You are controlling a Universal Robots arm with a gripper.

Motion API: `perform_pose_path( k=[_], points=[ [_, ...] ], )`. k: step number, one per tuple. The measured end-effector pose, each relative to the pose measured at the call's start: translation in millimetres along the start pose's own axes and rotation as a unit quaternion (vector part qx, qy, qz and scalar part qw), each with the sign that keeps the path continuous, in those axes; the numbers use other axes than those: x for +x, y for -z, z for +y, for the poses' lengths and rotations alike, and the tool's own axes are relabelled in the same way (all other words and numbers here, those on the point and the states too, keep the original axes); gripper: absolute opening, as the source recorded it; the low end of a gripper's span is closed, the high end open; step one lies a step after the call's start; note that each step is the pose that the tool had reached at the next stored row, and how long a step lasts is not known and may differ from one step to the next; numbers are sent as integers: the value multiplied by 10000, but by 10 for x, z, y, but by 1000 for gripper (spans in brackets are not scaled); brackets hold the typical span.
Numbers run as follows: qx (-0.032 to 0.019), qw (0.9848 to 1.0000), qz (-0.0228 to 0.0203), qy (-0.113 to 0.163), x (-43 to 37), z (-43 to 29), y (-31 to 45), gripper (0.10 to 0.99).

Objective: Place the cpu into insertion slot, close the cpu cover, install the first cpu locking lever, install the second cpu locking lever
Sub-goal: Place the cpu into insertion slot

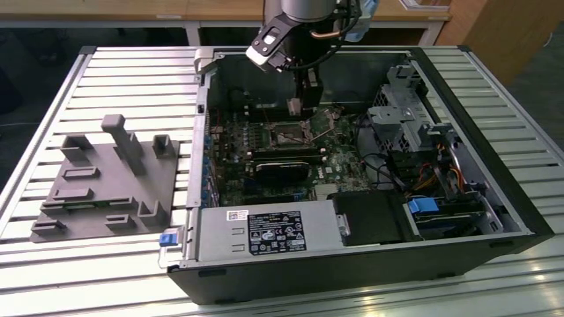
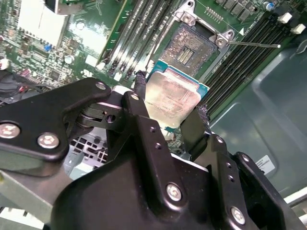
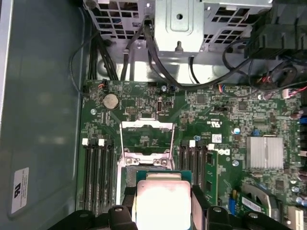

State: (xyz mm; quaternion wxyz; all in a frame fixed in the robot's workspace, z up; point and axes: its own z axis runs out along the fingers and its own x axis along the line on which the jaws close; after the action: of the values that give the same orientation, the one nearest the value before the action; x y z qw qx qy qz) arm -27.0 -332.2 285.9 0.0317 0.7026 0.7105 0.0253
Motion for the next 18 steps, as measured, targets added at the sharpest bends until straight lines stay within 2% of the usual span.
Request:
perform_pose_path(
  k=[3, 9, 10, 14, 18],
  points=[
    [0, 10000, 26, -19, 1, -10, -39, 537],
    [0, 10000, 24, -77, 4, -29, -102, 537],
    [1, 10000, 31, -77, 4, -30, -112, 537],
    [-1, 9999, 101, -84, 5, -35, -151, 537],
    [0, 9999, 103, -84, 6, -46, -189, 537]
  ],
)
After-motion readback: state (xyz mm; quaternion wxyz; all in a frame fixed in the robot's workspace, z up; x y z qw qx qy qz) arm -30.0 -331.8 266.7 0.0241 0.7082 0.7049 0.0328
